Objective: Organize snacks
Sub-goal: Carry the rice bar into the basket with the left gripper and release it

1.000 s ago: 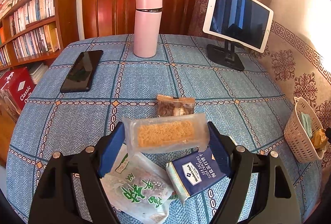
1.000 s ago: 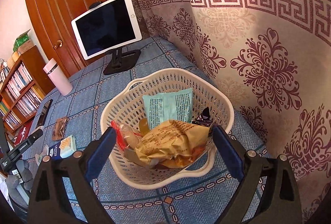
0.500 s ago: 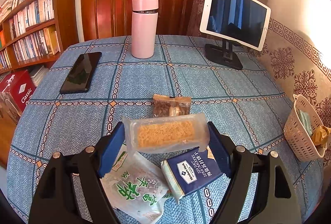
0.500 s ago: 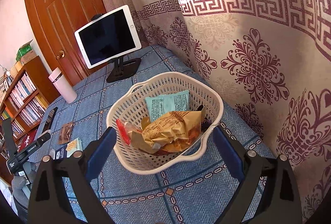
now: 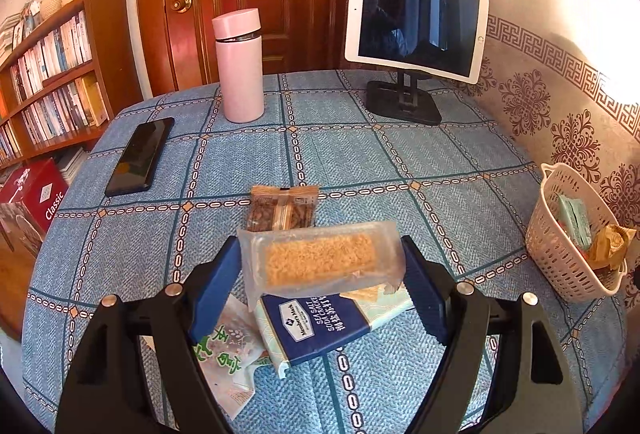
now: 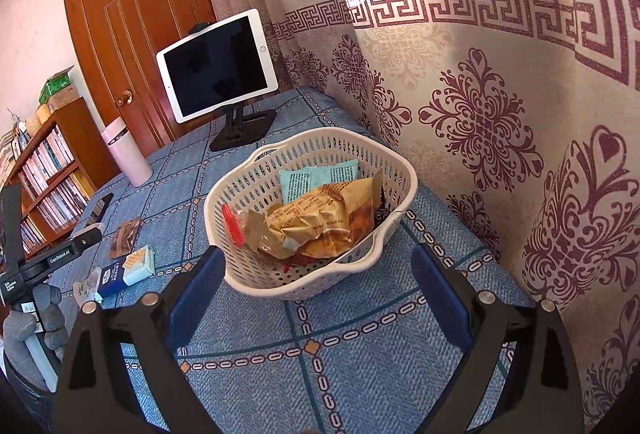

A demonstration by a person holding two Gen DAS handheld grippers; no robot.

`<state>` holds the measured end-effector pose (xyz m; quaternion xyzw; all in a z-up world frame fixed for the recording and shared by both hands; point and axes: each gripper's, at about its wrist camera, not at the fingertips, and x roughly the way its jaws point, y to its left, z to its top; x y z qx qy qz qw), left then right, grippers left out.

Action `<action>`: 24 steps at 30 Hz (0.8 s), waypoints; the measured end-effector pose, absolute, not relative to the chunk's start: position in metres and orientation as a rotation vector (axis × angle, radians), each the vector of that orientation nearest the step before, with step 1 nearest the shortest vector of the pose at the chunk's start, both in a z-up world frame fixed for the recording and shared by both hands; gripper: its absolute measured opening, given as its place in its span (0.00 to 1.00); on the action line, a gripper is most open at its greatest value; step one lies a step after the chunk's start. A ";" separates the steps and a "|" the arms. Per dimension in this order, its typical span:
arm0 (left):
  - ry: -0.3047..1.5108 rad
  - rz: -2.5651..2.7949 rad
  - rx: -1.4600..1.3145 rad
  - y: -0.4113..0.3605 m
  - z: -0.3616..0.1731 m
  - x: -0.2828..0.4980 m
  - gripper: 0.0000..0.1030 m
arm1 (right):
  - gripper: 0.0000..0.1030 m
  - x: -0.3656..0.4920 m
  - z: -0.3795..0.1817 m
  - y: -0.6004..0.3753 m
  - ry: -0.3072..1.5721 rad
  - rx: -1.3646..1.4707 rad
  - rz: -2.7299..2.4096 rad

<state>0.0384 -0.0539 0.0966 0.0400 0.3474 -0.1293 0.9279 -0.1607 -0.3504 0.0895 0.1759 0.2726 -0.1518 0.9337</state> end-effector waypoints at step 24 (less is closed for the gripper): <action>0.639 -0.497 0.283 -0.218 0.123 -0.014 0.77 | 0.91 -0.185 0.047 -0.374 0.599 0.457 -0.256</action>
